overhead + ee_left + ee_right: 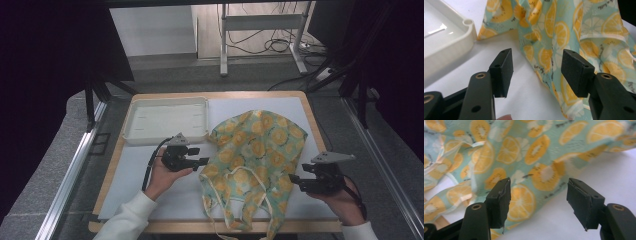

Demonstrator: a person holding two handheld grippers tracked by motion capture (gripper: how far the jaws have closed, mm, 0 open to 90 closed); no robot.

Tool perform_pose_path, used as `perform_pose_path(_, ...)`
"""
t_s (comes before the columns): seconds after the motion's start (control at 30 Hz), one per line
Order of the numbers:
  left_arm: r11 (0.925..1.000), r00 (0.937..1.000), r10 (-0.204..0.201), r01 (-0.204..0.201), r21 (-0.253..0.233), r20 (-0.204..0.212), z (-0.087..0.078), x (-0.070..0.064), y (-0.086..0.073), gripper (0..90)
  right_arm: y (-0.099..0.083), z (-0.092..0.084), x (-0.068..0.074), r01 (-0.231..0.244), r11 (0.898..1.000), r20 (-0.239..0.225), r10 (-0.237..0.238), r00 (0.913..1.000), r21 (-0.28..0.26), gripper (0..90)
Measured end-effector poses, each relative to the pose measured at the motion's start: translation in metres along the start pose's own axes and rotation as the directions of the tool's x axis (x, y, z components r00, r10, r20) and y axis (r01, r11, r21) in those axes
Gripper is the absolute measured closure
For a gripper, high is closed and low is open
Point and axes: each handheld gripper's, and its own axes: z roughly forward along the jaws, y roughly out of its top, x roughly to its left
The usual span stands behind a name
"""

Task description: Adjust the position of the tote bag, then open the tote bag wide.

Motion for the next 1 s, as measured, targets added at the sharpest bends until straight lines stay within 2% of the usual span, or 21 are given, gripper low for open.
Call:
perform_pose_path(0.23,1.0,0.9998,-0.005,0.004,0.005,0.019,-0.003,-0.002,-0.005,43.0,0.001,0.008,0.011,0.024,1.0,-0.036,-0.023,0.9991,0.02,36.1)
perform_pose_path(0.4,0.9999,0.9995,0.009,-0.009,0.007,0.032,-0.004,-0.007,-0.006,43.2,0.0,0.014,0.017,0.04,0.999,-0.051,-0.038,0.9979,0.034,36.2)
perform_pose_path(0.57,0.9996,0.9989,0.016,-0.017,0.023,0.045,-0.002,-0.009,-0.007,43.9,0.001,0.017,0.026,0.063,0.998,-0.063,-0.061,0.9962,0.022,36.8)
perform_pose_path(0.7,0.9996,0.9982,0.02,-0.022,0.021,0.056,-0.002,-0.013,-0.007,44.0,0.002,0.02,0.033,0.082,0.996,-0.084,-0.08,0.9932,0.021,36.8)
perform_pose_path(1.0,0.9977,0.9957,0.056,-0.059,0.034,0.073,-0.002,-0.023,-0.009,44.0,0.0,0.032,0.048,0.126,0.991,-0.133,-0.118,0.984,0.052,36.4)
